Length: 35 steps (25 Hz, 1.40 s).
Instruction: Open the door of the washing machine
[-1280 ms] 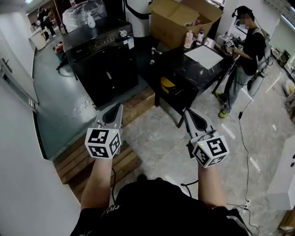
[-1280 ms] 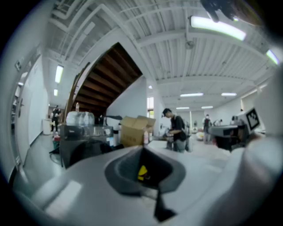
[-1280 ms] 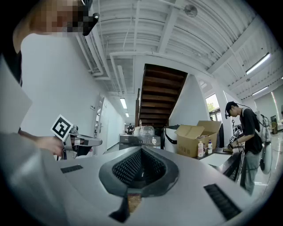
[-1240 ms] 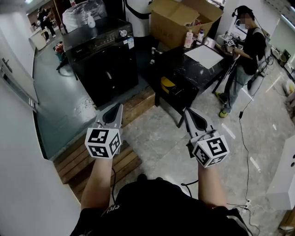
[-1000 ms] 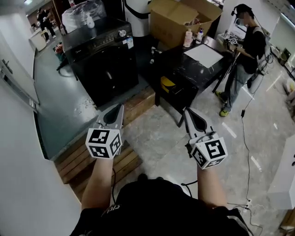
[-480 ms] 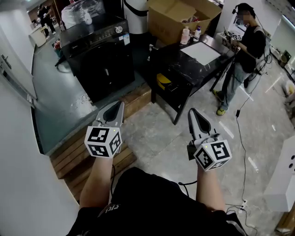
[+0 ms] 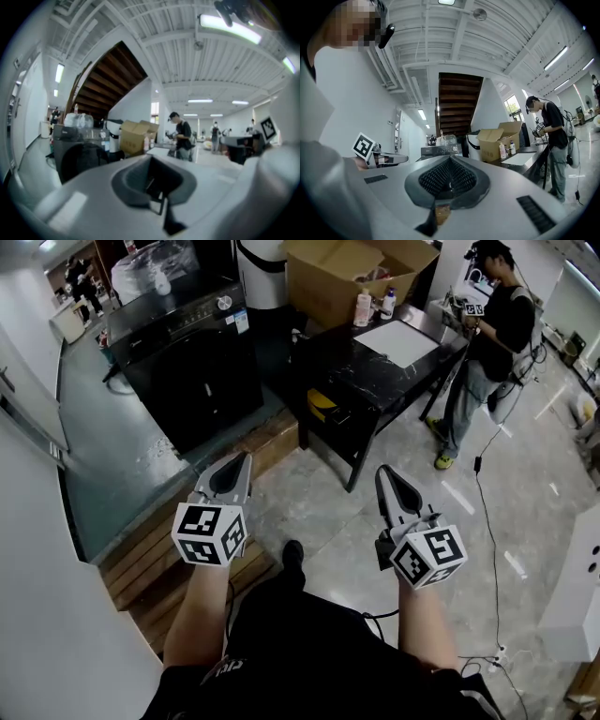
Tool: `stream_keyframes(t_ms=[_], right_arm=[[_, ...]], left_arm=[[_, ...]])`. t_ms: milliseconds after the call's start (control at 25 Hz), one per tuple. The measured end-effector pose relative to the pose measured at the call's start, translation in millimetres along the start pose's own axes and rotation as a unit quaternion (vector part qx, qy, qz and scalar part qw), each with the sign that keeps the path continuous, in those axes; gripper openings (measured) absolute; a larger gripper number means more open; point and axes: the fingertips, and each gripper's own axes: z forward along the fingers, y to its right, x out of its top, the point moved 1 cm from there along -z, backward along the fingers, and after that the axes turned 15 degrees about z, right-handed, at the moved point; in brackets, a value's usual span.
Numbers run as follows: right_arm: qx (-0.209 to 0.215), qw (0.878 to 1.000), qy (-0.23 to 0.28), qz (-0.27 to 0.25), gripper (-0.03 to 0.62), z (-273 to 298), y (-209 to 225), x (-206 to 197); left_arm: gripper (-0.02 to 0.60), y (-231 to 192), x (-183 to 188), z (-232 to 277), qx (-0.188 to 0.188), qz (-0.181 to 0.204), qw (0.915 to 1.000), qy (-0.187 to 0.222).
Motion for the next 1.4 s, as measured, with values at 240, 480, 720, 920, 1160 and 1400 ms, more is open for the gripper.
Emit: stream_keyframes(t_ms=[240,480,720,920,1160,1400], right_arm=[[-0.003,1.000,-0.015,-0.002,-0.005,9,20,-2],[-0.019,1.000,-0.012,0.003,-0.005,29,54,10],[-0.001,1.000,-0.024,0.006,-0.005,78,61,6],[0.006,0.999,-0.041,0.012,-0.005,129,69,4],[0.012,0.998,-0.054,0.021,-0.005,204,78,2],[0.012,0.996,-0.086,0.018,-0.005,285,87,-9]], left_arm=[[0.011,3,-13,31,-0.011,-0.016,0.9998,-0.009],[0.011,-4,-12,71,-0.024,-0.010,0.9996,-0.008],[0.011,-27,-16,108,-0.024,-0.009,0.9996,-0.009],[0.011,-52,-18,145,-0.034,-0.017,0.9992,-0.015],[0.011,-93,-31,201,-0.048,-0.025,0.9983,-0.021],[0.011,-141,-55,249,-0.056,-0.044,0.9970,-0.031]])
